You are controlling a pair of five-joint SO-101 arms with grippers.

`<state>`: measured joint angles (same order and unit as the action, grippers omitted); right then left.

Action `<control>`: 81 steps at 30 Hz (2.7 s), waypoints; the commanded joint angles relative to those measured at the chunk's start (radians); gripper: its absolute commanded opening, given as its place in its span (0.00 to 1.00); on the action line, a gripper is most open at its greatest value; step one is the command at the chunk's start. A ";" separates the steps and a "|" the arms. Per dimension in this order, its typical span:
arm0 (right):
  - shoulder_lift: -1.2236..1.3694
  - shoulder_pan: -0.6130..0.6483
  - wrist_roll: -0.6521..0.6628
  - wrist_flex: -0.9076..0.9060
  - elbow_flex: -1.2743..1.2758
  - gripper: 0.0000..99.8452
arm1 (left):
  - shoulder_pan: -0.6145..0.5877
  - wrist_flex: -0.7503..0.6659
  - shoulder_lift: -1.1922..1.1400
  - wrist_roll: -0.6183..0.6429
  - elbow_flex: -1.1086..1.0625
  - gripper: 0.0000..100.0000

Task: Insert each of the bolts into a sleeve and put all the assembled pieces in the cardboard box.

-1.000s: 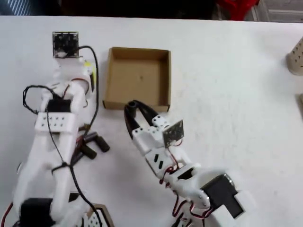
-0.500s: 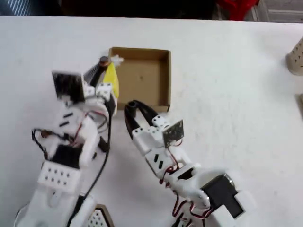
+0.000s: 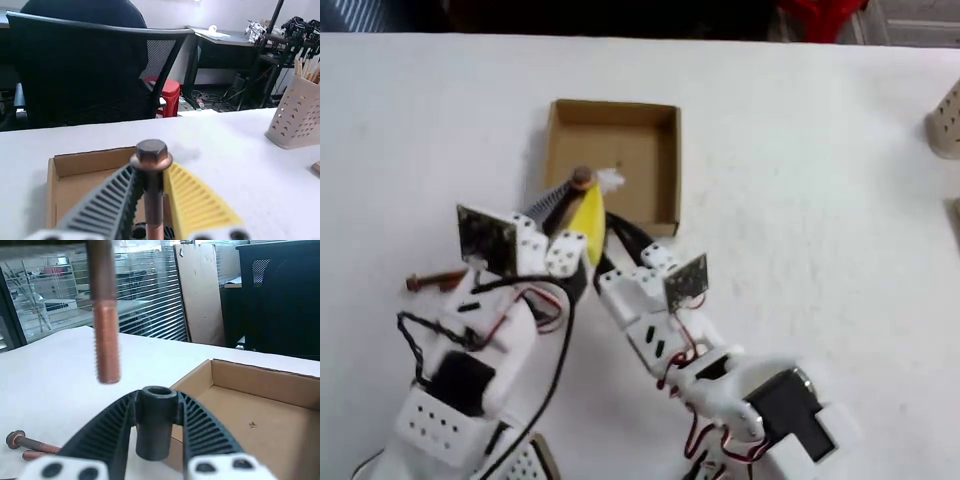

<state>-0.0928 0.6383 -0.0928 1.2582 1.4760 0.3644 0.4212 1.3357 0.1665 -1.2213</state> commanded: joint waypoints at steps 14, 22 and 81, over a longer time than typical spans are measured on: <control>-0.002 -0.001 0.015 0.025 -0.023 0.02 | -0.021 -0.121 -0.223 -0.011 0.133 0.02; -0.002 -0.001 0.015 0.025 -0.023 0.02 | -0.036 -0.172 -0.306 -0.012 0.164 0.02; -0.002 -0.001 0.015 0.025 -0.021 0.02 | -0.036 -0.130 -0.446 -0.017 0.199 0.02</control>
<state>-0.0928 0.6414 -0.0898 1.2582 1.4760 0.3168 0.2739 0.8892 0.1404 -1.0833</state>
